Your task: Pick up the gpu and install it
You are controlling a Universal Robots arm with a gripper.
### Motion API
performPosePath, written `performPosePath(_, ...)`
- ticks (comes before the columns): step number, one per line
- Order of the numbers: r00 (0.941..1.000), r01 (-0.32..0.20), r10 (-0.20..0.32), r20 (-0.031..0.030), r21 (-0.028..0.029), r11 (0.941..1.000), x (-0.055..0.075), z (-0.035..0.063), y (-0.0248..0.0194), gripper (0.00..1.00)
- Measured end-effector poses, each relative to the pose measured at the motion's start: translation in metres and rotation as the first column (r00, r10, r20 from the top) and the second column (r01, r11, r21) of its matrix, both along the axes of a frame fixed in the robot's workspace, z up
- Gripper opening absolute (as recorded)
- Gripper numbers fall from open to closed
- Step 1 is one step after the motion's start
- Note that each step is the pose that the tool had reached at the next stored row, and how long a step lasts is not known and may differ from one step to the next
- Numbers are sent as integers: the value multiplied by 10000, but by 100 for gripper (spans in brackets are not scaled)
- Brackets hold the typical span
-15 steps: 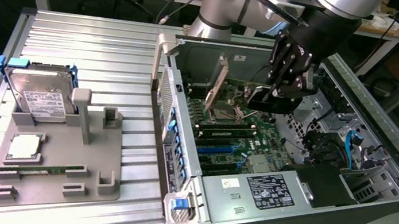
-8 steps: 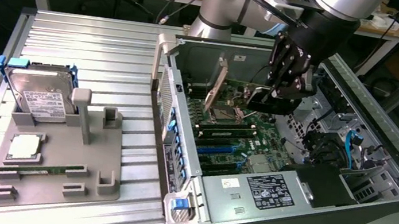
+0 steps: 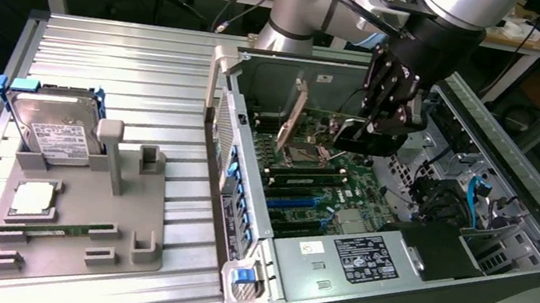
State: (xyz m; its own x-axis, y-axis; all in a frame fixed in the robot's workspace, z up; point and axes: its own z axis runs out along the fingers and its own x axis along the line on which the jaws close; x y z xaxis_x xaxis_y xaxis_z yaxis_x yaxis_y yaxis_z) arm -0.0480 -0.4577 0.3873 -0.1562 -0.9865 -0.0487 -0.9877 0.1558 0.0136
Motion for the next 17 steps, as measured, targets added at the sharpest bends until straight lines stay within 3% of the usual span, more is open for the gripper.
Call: performPosePath(17, 10000, 59, -59, 1, 3, 10000, 0, -36, 0, 27)
